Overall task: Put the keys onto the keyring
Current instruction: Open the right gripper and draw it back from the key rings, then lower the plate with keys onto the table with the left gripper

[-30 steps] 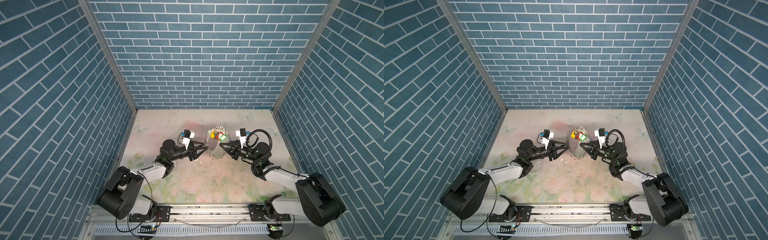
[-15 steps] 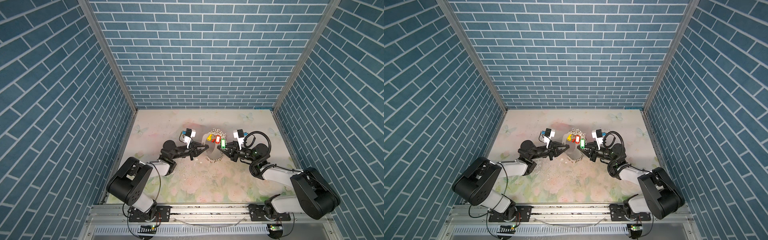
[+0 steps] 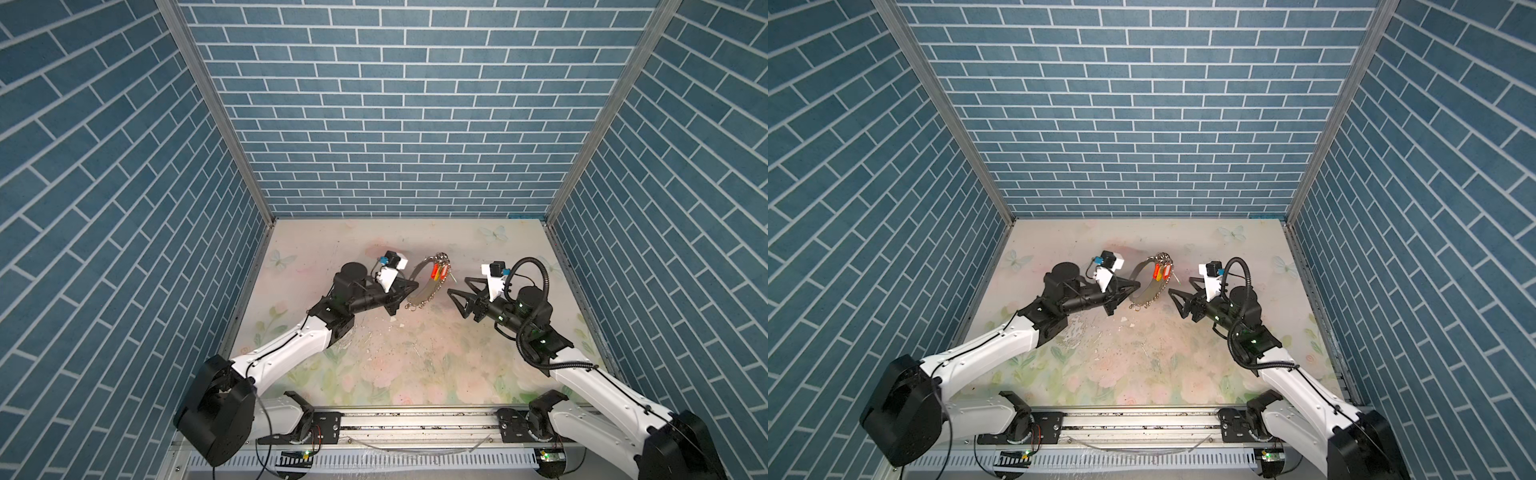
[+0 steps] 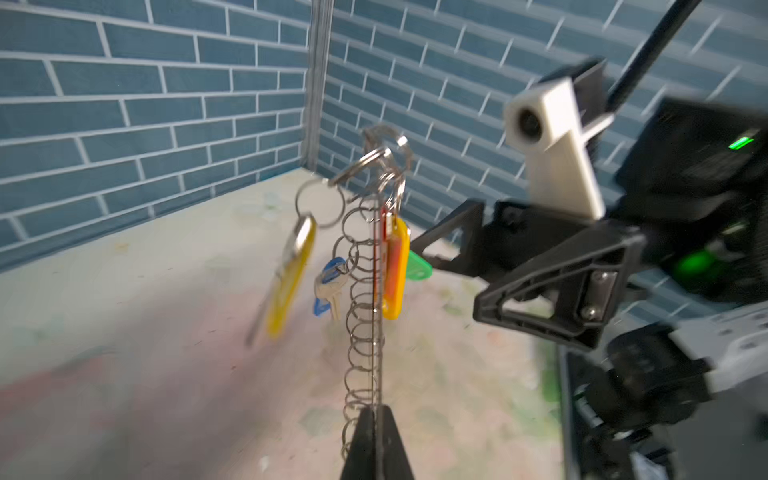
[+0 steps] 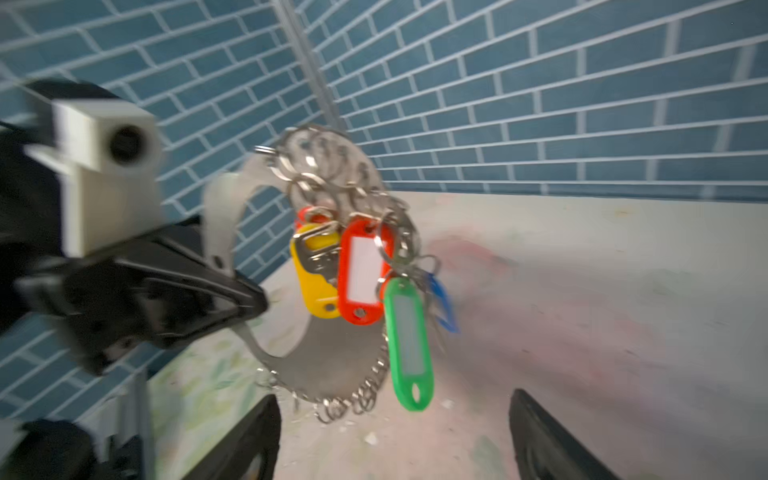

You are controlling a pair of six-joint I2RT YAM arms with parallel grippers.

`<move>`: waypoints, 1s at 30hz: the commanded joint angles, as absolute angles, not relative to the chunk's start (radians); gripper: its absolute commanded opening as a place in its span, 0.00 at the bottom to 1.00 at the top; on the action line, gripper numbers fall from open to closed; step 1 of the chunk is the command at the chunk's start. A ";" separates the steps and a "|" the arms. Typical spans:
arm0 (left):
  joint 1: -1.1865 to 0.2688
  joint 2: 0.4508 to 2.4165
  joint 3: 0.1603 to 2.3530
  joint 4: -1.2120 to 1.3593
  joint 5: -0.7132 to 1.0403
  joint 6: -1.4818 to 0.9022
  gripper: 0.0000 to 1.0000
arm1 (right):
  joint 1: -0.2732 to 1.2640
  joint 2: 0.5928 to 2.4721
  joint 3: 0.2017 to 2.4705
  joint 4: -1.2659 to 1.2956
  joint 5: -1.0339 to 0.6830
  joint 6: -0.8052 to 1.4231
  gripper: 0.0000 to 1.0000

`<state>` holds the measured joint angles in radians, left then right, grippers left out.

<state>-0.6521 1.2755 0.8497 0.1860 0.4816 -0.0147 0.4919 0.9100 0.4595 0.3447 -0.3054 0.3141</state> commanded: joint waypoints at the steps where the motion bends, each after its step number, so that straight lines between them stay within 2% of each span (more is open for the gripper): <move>1: -0.714 1.336 1.045 -0.394 0.106 0.309 0.00 | 0.489 0.874 0.520 0.025 0.008 0.160 0.86; 4: -0.758 1.467 1.239 -0.667 -0.115 0.369 0.00 | 0.489 0.840 0.519 -0.011 0.097 0.164 0.86; 7: -0.799 1.587 1.411 -0.874 -0.228 0.392 0.00 | 0.489 0.785 0.497 -0.027 0.215 0.175 0.86; 12: -0.905 1.619 1.508 -1.035 -0.209 0.502 0.00 | 0.488 0.671 0.451 -0.022 0.263 0.179 0.87; 16: -0.918 1.692 1.592 -1.174 -0.394 0.539 0.00 | 0.488 0.657 0.449 -0.025 0.248 0.185 0.87; 18: -0.932 1.727 1.640 -1.241 -0.372 0.558 0.00 | 0.488 0.664 0.454 -0.031 0.238 0.188 0.87; 21: -0.953 1.706 1.632 -1.202 -0.239 0.623 0.00 | 0.488 0.661 0.460 -0.043 0.234 0.193 0.87; 24: -0.943 1.751 1.648 -1.185 -0.369 0.650 0.00 | 0.488 0.648 0.457 -0.043 0.227 0.199 0.87; 26: -0.920 1.813 1.730 -1.225 -0.380 0.644 0.00 | 0.488 0.642 0.457 -0.044 0.224 0.202 0.87; 30: -0.887 1.865 1.806 -1.108 -0.408 0.711 0.00 | 0.488 0.634 0.460 -0.059 0.241 0.204 0.87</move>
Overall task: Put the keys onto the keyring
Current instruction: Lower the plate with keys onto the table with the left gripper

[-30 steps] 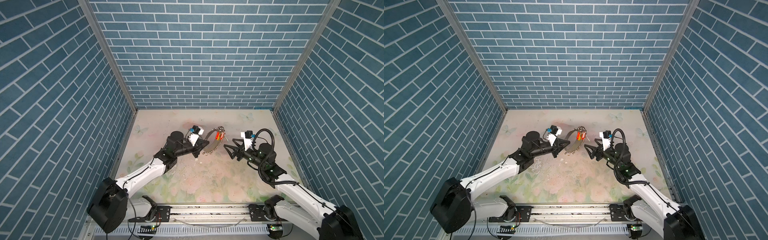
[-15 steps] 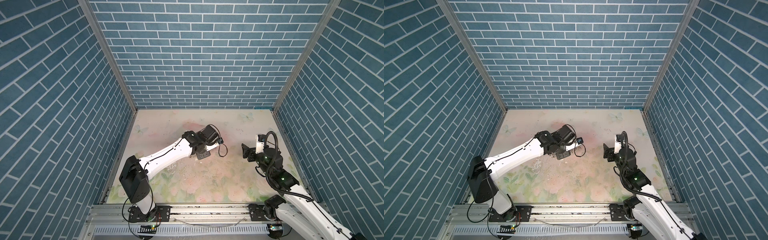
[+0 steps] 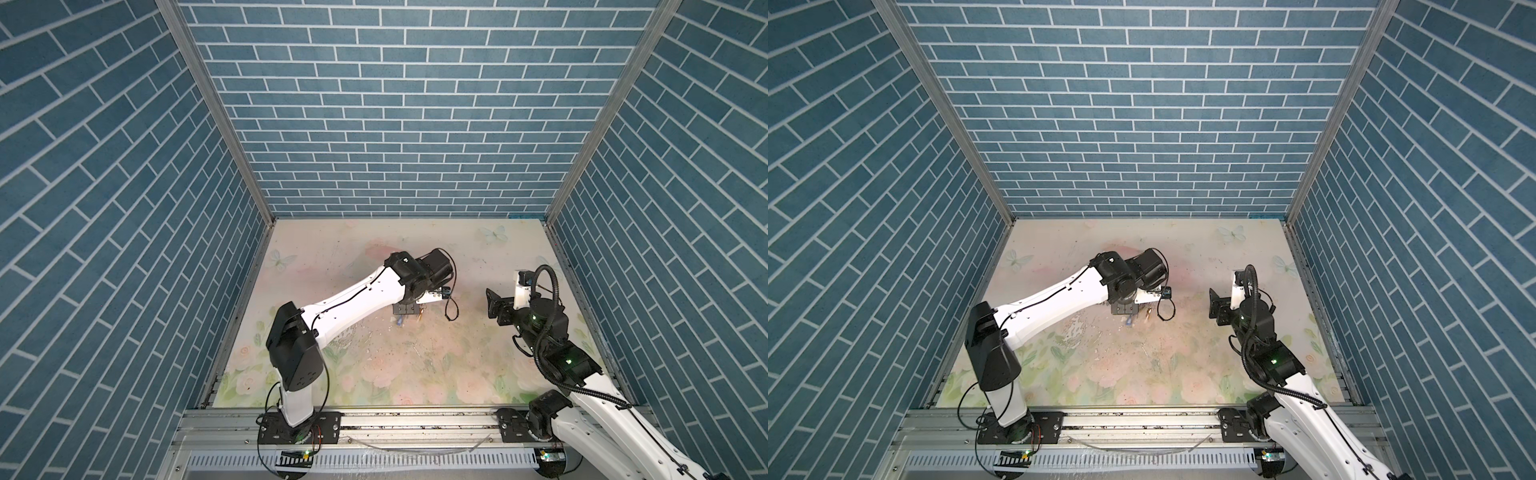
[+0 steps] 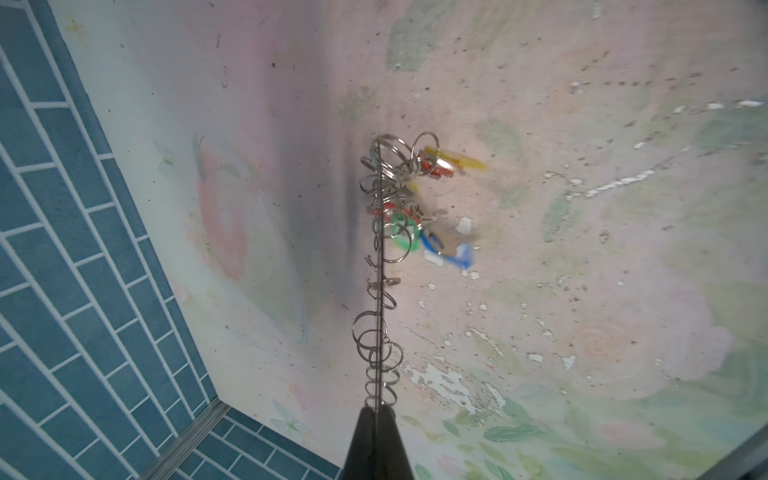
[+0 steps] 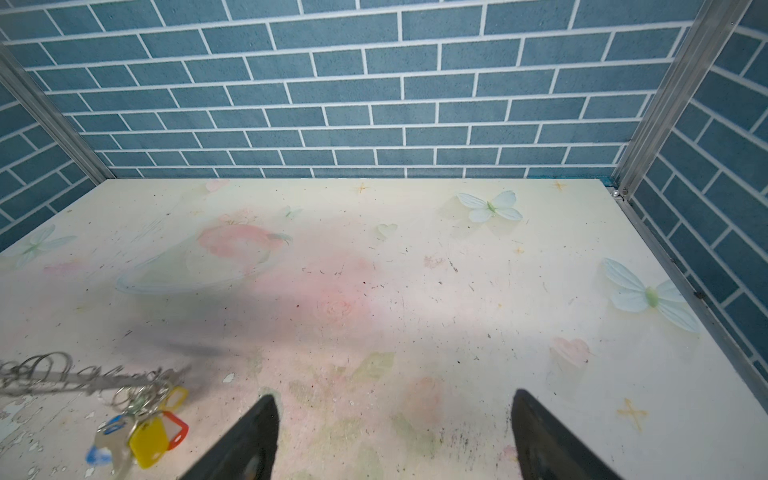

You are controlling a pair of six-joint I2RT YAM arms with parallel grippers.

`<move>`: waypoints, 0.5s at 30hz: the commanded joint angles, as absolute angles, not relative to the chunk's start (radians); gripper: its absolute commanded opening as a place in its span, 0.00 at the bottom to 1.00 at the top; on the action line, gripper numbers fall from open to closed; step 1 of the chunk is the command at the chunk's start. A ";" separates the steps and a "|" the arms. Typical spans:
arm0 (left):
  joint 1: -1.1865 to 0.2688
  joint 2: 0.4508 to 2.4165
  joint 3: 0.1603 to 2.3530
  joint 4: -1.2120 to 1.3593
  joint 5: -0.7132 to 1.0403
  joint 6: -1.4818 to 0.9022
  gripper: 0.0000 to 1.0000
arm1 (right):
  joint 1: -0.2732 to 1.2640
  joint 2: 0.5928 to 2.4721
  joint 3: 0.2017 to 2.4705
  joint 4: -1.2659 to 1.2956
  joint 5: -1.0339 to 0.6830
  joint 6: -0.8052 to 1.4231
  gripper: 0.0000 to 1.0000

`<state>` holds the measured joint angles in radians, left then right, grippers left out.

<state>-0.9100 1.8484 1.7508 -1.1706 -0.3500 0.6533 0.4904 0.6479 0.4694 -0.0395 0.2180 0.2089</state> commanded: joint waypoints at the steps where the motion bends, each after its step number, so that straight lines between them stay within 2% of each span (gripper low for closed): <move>1: -0.873 1.883 1.834 -1.071 -0.415 0.727 0.00 | 0.488 0.632 0.460 -0.062 0.251 0.206 0.87; 9: -0.836 2.054 1.996 -0.746 -0.450 0.884 0.00 | 0.488 0.618 0.459 -0.075 0.290 0.213 0.87; 15: -0.833 2.138 1.916 -0.605 -0.488 0.972 0.00 | 0.488 0.604 0.458 -0.083 0.296 0.212 0.87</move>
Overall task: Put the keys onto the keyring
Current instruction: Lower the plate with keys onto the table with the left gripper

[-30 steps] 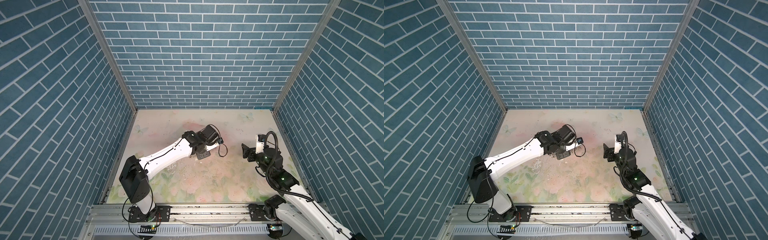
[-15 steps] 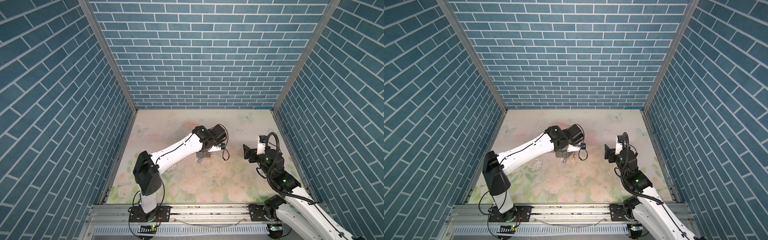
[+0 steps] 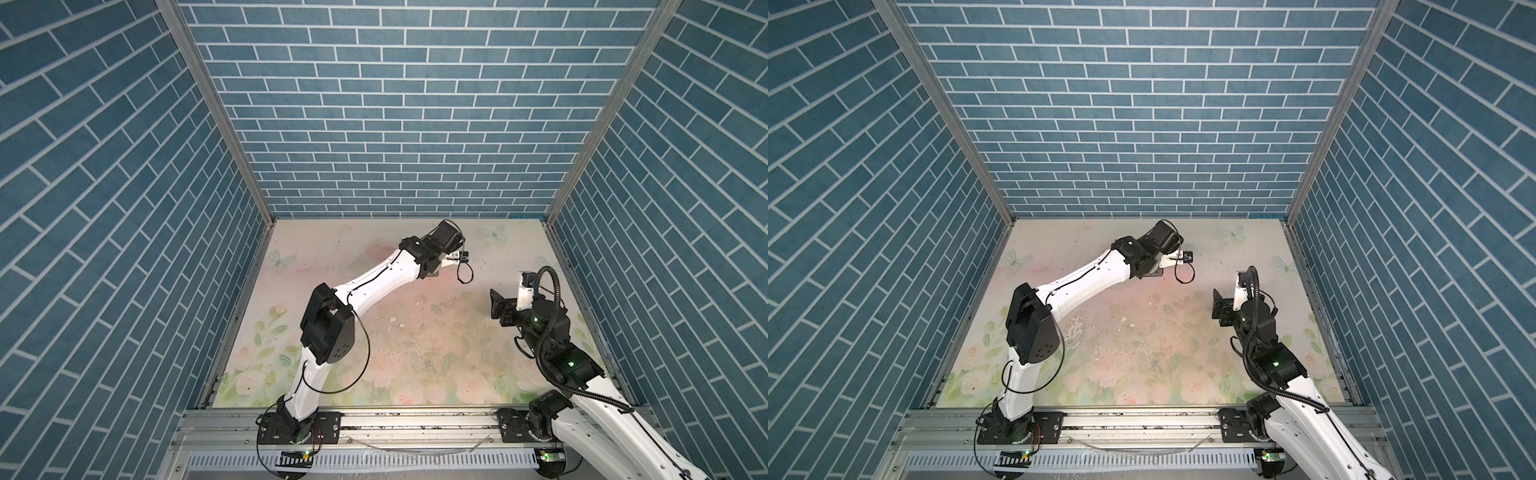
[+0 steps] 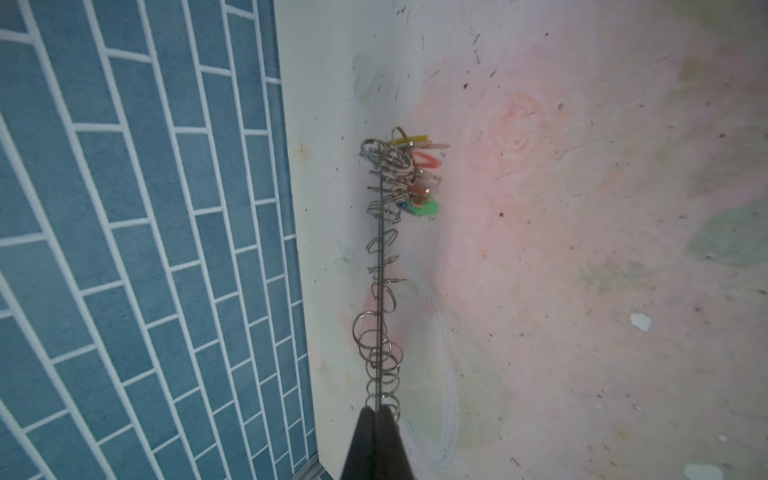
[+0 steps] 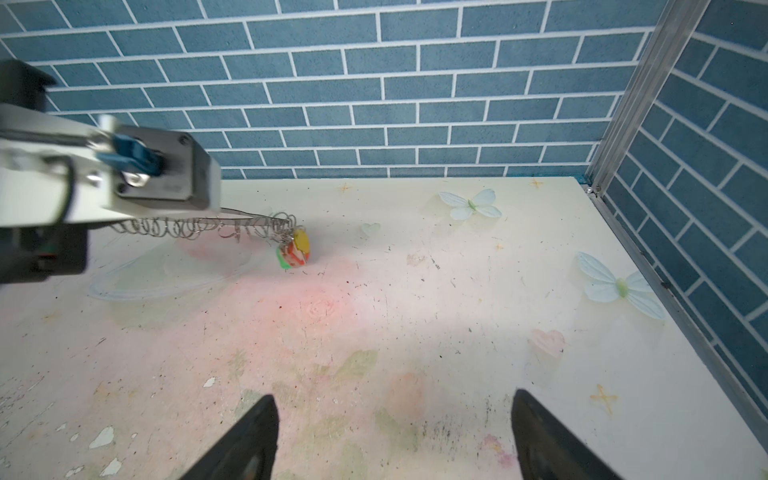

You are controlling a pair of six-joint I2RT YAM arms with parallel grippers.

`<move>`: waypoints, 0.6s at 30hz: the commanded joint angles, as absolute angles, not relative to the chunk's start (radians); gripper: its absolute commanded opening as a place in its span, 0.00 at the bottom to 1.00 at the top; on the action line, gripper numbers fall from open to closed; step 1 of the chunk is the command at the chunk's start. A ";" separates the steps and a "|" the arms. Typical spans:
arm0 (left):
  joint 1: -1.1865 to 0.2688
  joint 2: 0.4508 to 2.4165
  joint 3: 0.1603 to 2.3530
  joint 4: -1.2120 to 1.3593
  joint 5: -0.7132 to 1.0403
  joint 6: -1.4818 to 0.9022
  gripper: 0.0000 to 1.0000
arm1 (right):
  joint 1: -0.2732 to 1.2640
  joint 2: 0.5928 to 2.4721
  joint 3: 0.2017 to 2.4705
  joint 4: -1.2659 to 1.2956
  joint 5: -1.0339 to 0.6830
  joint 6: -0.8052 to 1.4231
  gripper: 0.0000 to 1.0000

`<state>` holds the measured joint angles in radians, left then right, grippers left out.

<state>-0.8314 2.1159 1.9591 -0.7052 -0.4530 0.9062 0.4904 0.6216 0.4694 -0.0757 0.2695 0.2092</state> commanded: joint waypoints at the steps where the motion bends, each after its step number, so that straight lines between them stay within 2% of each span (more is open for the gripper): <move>1: -0.833 2.135 1.870 -0.581 -0.490 0.975 0.00 | 0.488 0.602 0.457 -0.083 0.298 0.210 0.87; 7: -0.841 2.012 1.539 -0.415 -0.493 0.939 0.00 | 0.488 0.620 0.455 -0.071 0.293 0.210 0.87; 11: -0.866 1.898 1.284 -0.260 -0.531 0.906 0.04 | 0.487 0.640 0.457 -0.066 0.293 0.212 0.87; 15: -0.876 1.797 1.101 -0.208 -0.542 0.808 0.15 | 0.486 0.649 0.455 -0.061 0.299 0.210 0.87; 18: -0.877 1.718 1.015 -0.199 -0.548 0.738 0.33 | 0.486 0.657 0.453 -0.055 0.303 0.207 0.87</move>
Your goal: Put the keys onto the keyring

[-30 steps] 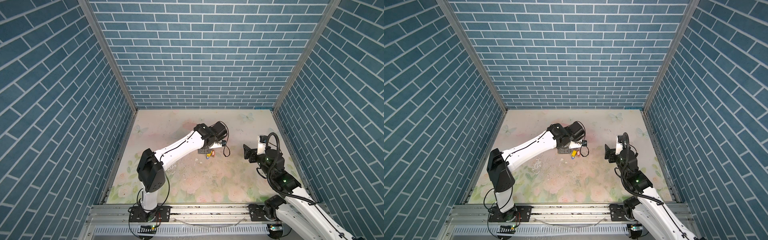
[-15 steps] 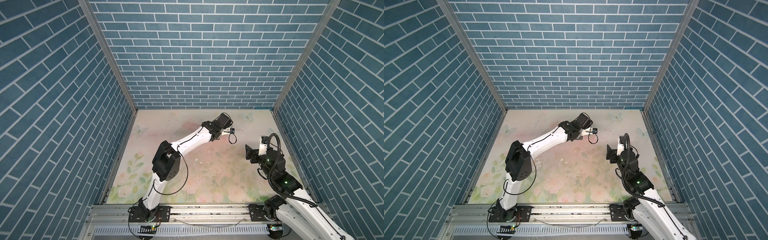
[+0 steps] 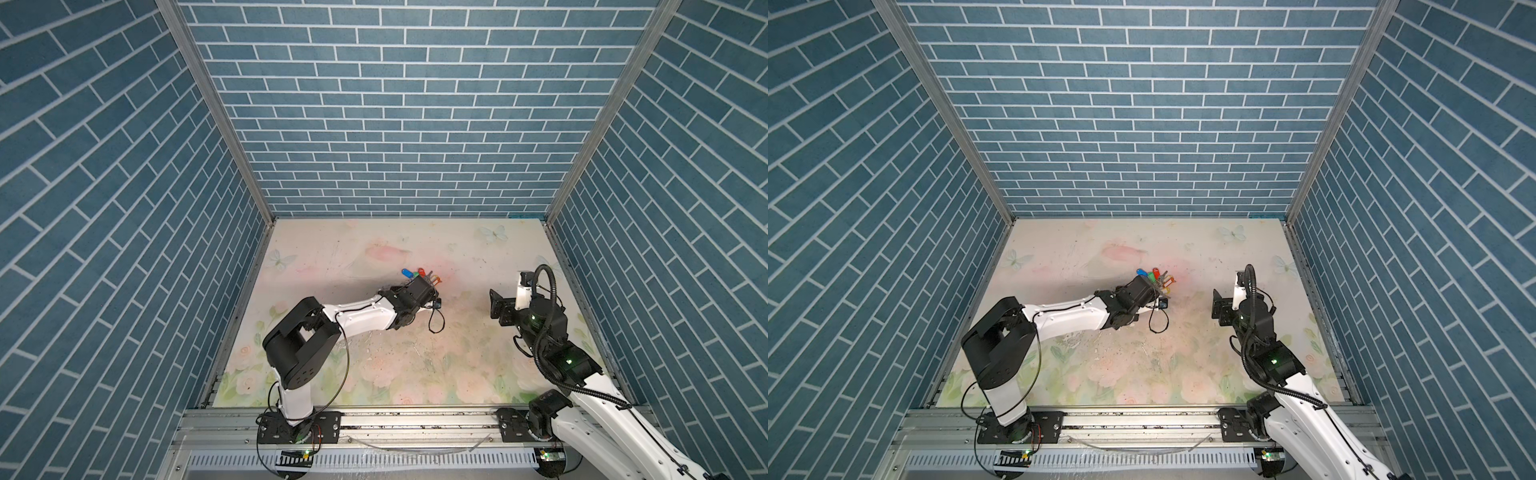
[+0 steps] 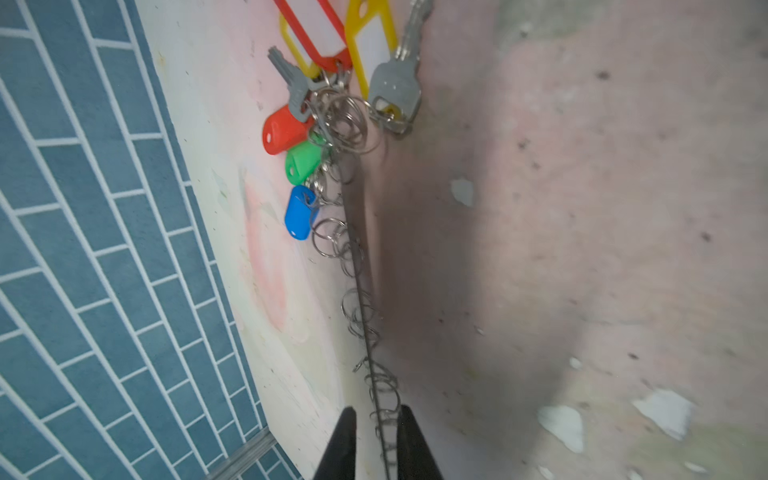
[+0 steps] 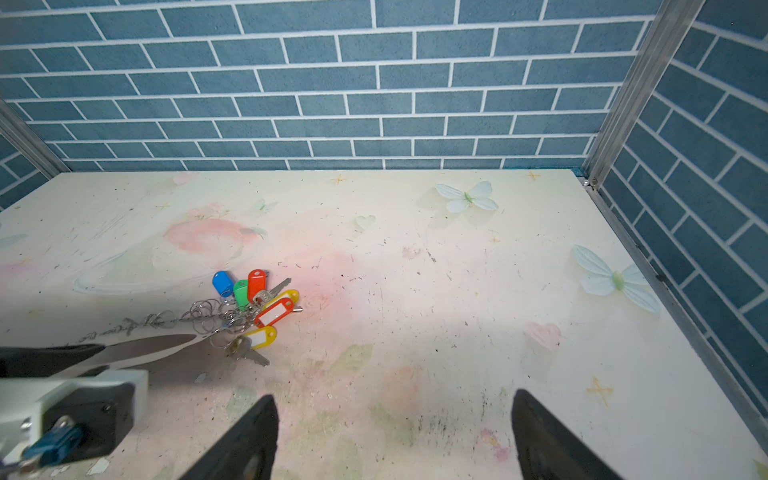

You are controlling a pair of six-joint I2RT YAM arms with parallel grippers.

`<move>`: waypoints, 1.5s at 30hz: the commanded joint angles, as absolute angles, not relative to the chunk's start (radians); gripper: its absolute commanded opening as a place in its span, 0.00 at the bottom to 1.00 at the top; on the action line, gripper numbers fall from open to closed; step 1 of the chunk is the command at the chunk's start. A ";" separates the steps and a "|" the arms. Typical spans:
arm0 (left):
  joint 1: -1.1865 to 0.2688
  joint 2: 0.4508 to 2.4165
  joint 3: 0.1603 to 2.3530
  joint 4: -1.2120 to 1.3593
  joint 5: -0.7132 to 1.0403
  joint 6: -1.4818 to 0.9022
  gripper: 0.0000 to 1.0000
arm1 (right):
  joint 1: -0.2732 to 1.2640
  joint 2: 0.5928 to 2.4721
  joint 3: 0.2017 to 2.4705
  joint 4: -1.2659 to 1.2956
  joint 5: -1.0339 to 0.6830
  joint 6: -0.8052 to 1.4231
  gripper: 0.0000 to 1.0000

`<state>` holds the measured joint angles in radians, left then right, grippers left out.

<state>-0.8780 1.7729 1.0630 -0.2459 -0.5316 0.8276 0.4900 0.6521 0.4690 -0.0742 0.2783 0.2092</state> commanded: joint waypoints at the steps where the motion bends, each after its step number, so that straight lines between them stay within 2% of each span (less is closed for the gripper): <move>1: -0.877 1.682 0.991 -0.199 -0.535 0.713 0.39 | 0.487 0.664 0.455 -0.055 0.307 0.206 0.87; 6: -0.881 1.442 0.884 -0.146 -0.358 0.606 0.68 | 0.486 0.699 0.494 -0.105 0.343 0.244 0.87; 8: -0.878 1.335 0.823 -0.072 -0.317 0.570 0.84 | 0.486 0.727 0.548 -0.168 0.361 0.277 0.87; 12: -0.814 1.184 0.747 0.049 -0.319 0.476 0.99 | 0.482 0.826 0.631 -0.235 0.441 0.286 0.90; 16: -0.660 1.141 0.728 0.123 -0.476 0.327 1.00 | 0.464 0.920 0.676 -0.222 0.516 0.268 0.98; 20: -0.465 1.149 0.708 0.115 -0.583 0.185 1.00 | 0.419 0.972 0.666 -0.125 0.576 0.211 0.99; 26: -0.282 1.203 0.522 0.395 -0.425 0.172 0.99 | 0.292 1.085 0.579 0.145 0.542 0.048 0.99; 28: -0.241 1.262 0.502 0.453 -0.396 0.163 1.00 | 0.252 1.142 0.534 0.262 0.540 -0.013 0.99; 31: -0.187 1.336 0.418 0.659 -0.239 0.199 1.00 | 0.186 1.228 0.499 0.350 0.494 -0.012 0.99; 34: -0.088 1.437 0.364 0.826 -0.091 0.124 0.99 | 0.157 1.304 0.440 0.501 0.435 -0.004 0.99; 36: -0.047 1.535 0.337 0.970 -0.068 0.086 0.99 | 0.142 1.365 0.380 0.703 0.371 -0.034 0.99; 38: -0.028 1.518 0.367 0.884 -0.027 0.079 1.00 | 0.128 1.378 0.380 0.738 0.311 -0.045 0.99; 42: -0.023 1.536 0.386 0.878 -0.032 0.075 1.00 | 0.042 1.475 0.309 0.975 0.159 -0.002 0.99; 45: -0.023 1.531 0.388 0.862 -0.034 0.074 1.00 | 0.008 1.547 0.329 1.005 0.101 0.014 0.99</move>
<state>-0.0284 1.5375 0.3744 0.8318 -0.0635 0.0921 0.0303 1.4929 0.3431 0.8261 0.2127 0.0032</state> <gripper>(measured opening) 0.995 0.988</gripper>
